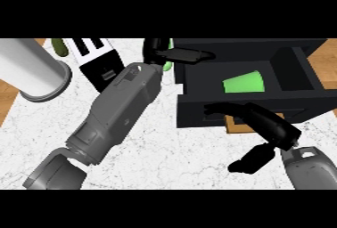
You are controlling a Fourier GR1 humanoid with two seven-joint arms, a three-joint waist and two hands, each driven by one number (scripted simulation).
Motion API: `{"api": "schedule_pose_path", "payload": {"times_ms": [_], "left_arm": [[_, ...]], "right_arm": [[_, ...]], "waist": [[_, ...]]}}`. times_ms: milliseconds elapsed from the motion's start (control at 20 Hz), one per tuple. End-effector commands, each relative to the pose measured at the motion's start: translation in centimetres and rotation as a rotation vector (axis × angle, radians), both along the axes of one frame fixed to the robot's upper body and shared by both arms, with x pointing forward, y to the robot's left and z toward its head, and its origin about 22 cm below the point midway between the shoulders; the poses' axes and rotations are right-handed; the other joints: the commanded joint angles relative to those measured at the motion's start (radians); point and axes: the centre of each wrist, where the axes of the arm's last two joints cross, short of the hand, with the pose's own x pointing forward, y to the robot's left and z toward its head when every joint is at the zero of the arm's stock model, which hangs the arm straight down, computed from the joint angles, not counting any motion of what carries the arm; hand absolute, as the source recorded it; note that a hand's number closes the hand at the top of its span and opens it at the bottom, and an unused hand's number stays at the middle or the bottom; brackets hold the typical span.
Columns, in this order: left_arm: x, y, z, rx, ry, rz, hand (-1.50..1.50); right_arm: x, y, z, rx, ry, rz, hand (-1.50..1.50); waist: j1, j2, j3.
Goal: Pick up the cup, place it into the drawer and close the drawer
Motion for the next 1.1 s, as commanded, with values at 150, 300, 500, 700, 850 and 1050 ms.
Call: {"api": "schedule_pose_path", "payload": {"times_ms": [150, 300, 500, 700, 850, 1050], "left_arm": [[-0.8, 1.8, -2.5, -0.054, 0.0, -0.03, -1.5], [-0.8, 3.3, -3.2, -0.075, -0.008, 0.01, -1.5], [-1.2, 6.2, -4.2, -0.085, 0.005, -0.024, -1.5], [-1.5, 6.8, -4.4, -0.085, -0.004, -0.024, -1.5], [-1.4, 8.8, -4.3, -0.096, -0.009, -0.01, -1.5], [-1.9, 9.9, -4.8, -0.085, 0.008, -0.049, -1.5]], "right_arm": [[2.3, 0.1, -7.9, -0.206, 0.071, -0.017, -1.5], [4.7, 0.4, -9.3, -0.249, 0.079, -0.034, 1.5], [6.8, -0.9, -11.4, -0.242, 0.085, -0.112, 1.5], [9.9, -1.5, -9.7, -0.131, -0.002, -0.155, 1.5], [11.7, -2.3, -8.1, -0.108, -0.059, -0.216, 1.5], [13.4, -6.0, -5.2, -0.037, -0.122, -0.312, 1.5]], "waist": [[0.083, -0.007, 0.0], [0.09, -0.007, 0.0], [0.124, -0.003, 0.002], [0.149, 0.006, 0.003], [0.159, 0.013, 0.004], [0.185, 0.018, 0.005]]}}
